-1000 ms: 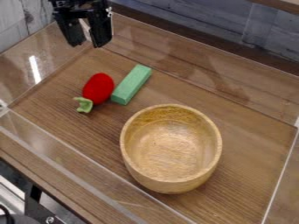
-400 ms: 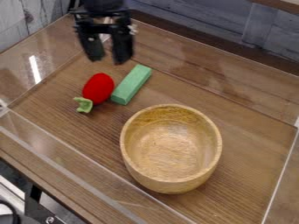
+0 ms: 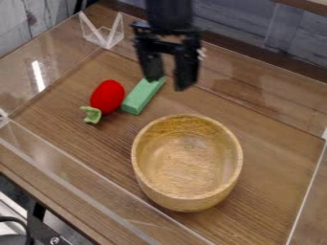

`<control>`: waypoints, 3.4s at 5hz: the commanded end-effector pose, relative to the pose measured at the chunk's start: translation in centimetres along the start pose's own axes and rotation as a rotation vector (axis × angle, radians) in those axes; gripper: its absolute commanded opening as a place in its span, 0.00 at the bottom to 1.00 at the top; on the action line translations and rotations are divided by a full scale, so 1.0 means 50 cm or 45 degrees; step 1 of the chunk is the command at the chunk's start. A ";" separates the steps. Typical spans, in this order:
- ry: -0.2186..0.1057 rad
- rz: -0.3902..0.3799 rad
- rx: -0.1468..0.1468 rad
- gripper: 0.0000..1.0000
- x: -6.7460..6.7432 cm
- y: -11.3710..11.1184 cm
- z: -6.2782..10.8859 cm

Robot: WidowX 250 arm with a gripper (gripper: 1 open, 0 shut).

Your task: Move the red fruit to the left

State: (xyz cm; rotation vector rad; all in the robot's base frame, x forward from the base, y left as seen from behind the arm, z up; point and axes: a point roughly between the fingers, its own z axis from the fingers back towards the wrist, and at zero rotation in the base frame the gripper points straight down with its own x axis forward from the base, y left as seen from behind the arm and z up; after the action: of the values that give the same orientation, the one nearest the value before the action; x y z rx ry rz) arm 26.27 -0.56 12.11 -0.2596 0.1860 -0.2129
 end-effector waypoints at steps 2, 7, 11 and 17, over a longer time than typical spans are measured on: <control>-0.137 0.028 0.119 1.00 0.025 0.056 0.045; -0.259 0.129 0.215 1.00 0.058 0.155 0.037; -0.275 0.222 0.153 1.00 0.088 0.126 0.003; -0.256 0.264 0.164 1.00 0.070 0.129 0.027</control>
State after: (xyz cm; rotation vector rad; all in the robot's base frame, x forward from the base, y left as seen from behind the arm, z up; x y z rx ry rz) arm 30.84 4.74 9.30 -0.1480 0.0600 0.0080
